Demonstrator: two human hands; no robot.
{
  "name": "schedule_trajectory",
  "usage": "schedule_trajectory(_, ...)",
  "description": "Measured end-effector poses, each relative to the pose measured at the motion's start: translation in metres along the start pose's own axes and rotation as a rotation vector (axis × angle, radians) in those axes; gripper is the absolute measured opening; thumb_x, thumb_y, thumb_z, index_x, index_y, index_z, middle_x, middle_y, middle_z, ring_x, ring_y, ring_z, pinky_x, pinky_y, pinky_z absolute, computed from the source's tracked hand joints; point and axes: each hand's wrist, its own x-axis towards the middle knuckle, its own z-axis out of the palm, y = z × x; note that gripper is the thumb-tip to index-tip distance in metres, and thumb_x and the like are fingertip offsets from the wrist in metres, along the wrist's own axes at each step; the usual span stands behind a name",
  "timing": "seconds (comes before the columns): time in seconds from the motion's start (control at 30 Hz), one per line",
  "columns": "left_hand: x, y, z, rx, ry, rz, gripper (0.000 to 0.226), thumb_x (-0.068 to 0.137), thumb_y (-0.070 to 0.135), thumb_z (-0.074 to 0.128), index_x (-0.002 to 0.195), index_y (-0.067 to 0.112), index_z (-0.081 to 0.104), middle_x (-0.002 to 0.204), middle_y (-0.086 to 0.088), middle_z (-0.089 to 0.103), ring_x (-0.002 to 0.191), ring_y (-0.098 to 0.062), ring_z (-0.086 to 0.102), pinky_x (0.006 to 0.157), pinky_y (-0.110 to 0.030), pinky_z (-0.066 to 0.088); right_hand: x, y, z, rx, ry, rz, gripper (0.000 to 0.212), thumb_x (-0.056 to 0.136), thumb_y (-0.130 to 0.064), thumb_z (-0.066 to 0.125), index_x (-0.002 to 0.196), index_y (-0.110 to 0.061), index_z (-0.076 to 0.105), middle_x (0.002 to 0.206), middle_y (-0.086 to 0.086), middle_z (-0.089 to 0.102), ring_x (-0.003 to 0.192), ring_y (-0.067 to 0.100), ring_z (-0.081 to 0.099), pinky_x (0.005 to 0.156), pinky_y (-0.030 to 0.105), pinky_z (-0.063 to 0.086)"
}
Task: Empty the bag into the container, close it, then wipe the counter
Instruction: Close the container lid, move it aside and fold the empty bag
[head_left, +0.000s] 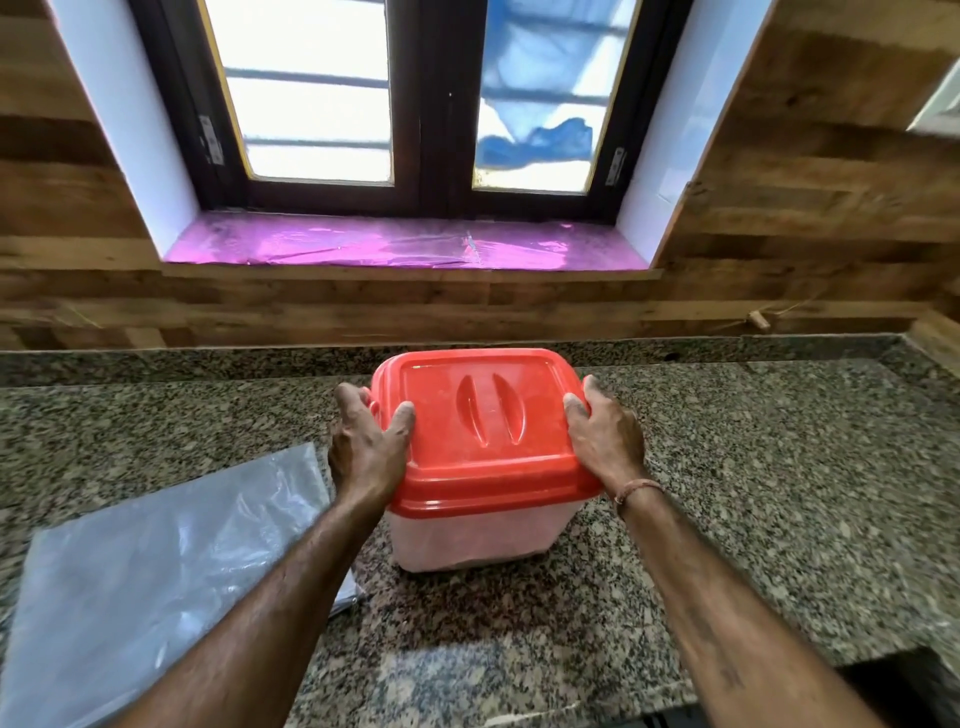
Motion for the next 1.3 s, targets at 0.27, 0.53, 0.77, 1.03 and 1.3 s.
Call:
schedule_trajectory(0.27,0.022,0.000,0.006,-0.347,-0.053,-0.349,0.067,0.082,0.047,0.078,0.126,0.000,0.058,0.101,-0.017,0.072,0.079,-0.031,0.073,0.059,-0.035,0.060,0.025,0.014,0.005,0.540,-0.124,0.232,0.058,0.080,-0.065,0.071,0.102,-0.011,0.070,0.092,0.010,0.077,0.077,0.029,0.076,0.063,0.042,0.065)
schedule_trajectory(0.53,0.114,0.036,0.038,-0.224,-0.009,-0.304,0.059,0.073,0.055,0.081,0.103,0.005,0.074,0.089,-0.012,0.076,0.076,-0.026,0.073,0.064,-0.034,0.059,0.131,-0.008,0.018,0.615,-0.084,0.189,0.072,0.054,-0.074,0.071,0.080,-0.007,0.073,0.082,0.010,0.077,0.076,0.032,0.074,0.076,0.049,0.063)
schedule_trajectory(0.77,0.174,0.044,0.073,-0.128,0.027,-0.312,0.063,0.070,0.064,0.078,0.101,0.010,0.075,0.088,-0.008,0.076,0.081,-0.024,0.071,0.060,-0.027,0.048,0.202,-0.020,0.037,0.642,-0.120,0.204,0.041,0.081,-0.050,0.079,0.080,-0.010,0.069,0.074,0.001,0.068,0.071,0.022,0.065,0.065,0.030,0.048)
schedule_trajectory(1.03,0.207,0.034,0.087,-0.119,0.058,-0.340,0.067,0.056,0.073,0.074,0.088,0.014,0.076,0.086,-0.006,0.077,0.083,-0.028,0.072,0.079,-0.042,0.060,0.227,-0.020,0.059,0.613,-0.099,0.195,0.056,0.077,-0.061,0.073,0.096,-0.009,0.072,0.089,0.006,0.074,0.082,0.027,0.069,0.071,0.033,0.051)
schedule_trajectory(1.3,0.210,0.030,0.092,-0.088,0.067,-0.305,0.070,0.066,0.074,0.073,0.103,0.015,0.075,0.093,-0.005,0.076,0.085,-0.025,0.071,0.079,-0.038,0.059,0.228,-0.023,0.058,0.635,-0.113,0.226,0.050,0.082,-0.056,0.075,0.101,-0.010,0.072,0.093,0.006,0.074,0.084,0.027,0.069,0.070,0.029,0.045)
